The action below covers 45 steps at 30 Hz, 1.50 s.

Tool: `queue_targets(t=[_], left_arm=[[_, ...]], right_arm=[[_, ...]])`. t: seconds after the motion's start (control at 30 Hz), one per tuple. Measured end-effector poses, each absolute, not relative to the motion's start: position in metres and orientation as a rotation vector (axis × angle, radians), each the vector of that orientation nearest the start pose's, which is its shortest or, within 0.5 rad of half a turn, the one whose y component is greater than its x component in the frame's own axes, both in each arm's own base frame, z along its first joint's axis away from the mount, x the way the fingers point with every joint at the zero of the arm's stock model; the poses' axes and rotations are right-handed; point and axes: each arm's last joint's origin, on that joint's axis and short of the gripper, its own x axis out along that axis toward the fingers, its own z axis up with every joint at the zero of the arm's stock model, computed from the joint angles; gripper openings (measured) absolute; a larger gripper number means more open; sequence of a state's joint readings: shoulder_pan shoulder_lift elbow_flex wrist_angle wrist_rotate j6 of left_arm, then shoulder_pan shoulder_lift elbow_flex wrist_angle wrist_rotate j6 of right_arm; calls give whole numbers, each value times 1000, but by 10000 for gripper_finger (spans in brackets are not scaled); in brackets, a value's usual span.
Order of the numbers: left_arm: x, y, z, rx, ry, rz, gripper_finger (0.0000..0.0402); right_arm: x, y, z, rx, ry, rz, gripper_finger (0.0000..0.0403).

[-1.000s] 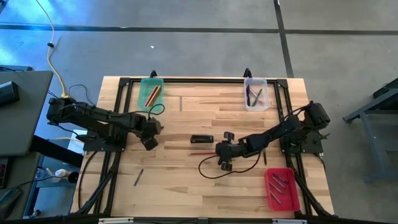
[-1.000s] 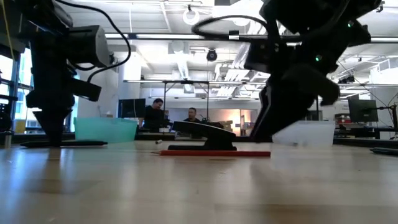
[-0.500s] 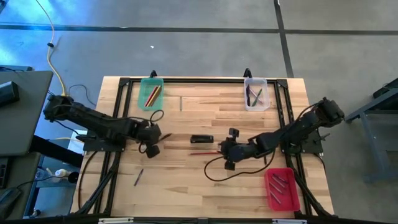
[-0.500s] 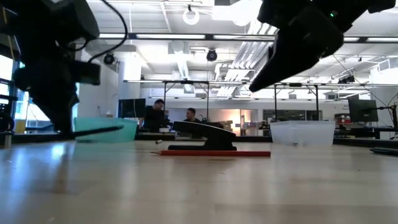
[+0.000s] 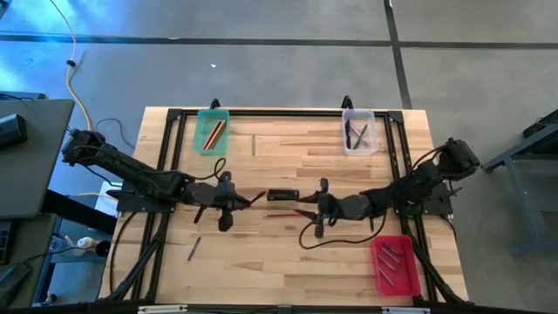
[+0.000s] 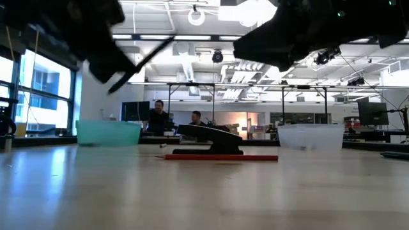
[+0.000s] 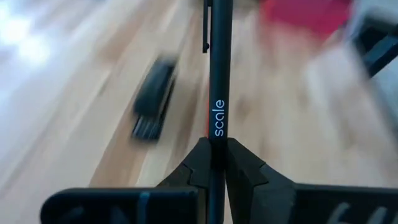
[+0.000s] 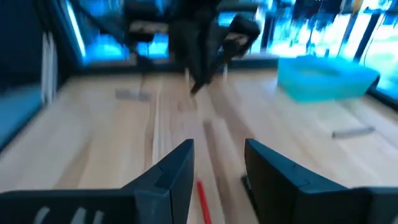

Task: Sort crayons/erasers/pens/pencils in bins
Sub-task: Put the black pen into the transparent bin

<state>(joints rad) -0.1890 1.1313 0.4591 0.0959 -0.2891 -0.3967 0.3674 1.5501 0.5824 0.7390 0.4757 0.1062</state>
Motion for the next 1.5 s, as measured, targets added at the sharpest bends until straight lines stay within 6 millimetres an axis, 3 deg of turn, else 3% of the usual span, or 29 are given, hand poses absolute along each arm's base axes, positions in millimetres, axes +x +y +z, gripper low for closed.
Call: queue_targets(t=[0.2,0.37,0.57,0.97,1.2,1.5], left_arm=[[233,-44,209,-177,209,101,10],[251,-47,212,-157,19,53,10],[267,-45,197,-171,-41,-8,10],[307,-40,204,-168,-70,-42,10],[314,-38,205,-181,-78,-47,10],[314,-38,203,-178,-67,-45,10]], right_arm=[[274,86,185,74,18,-135,142],[286,90,200,72,-30,-94,184],[294,95,216,50,-81,-36,226],[302,98,232,-3,-134,-19,218],[302,99,232,-18,-136,-20,170],[302,99,234,-13,-147,-18,36]])
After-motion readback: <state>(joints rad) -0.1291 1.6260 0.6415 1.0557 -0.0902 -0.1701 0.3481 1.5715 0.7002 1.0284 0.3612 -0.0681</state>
